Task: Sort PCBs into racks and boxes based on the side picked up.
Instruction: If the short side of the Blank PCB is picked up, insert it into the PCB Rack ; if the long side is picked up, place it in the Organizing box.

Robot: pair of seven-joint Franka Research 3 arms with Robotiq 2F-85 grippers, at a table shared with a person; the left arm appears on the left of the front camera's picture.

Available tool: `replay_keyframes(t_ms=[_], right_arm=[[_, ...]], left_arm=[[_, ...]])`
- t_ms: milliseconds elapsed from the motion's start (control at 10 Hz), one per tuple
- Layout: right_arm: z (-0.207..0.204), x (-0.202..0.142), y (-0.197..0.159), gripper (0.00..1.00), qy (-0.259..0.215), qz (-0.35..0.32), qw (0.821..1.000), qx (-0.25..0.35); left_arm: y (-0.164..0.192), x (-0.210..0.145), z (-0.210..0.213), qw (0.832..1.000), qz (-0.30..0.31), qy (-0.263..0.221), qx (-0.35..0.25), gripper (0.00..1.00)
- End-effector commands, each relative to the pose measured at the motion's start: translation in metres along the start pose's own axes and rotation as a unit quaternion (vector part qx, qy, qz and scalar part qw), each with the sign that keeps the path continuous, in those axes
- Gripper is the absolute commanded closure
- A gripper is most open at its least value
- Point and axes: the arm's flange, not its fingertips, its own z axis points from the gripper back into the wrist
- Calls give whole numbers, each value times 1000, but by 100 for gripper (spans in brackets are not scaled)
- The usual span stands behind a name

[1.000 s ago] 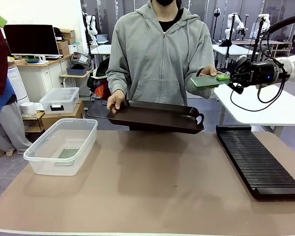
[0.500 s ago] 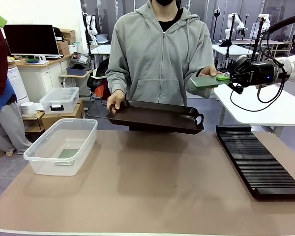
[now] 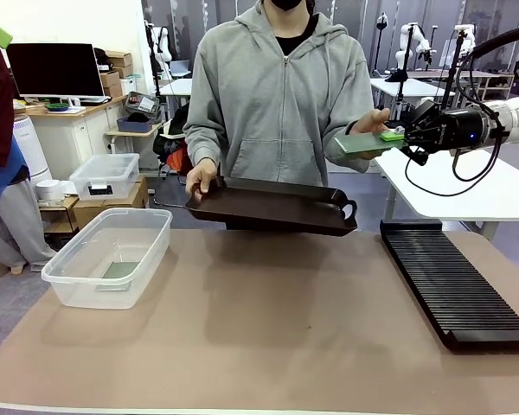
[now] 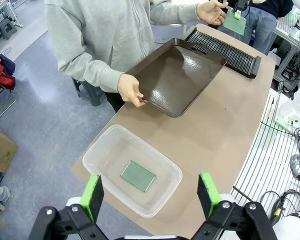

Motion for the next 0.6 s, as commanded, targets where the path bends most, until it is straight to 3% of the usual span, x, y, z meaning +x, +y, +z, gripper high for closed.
replay_keyframes(t_ms=[0, 500], right_arm=[[0, 0, -1, 100, 2, 4, 1000, -2], [0, 0, -1, 100, 2, 4, 1000, -2]], left_arm=[[-3, -2, 0, 1000, -1, -1, -3, 0], [-3, -2, 0, 1000, -1, -1, -3, 0]])
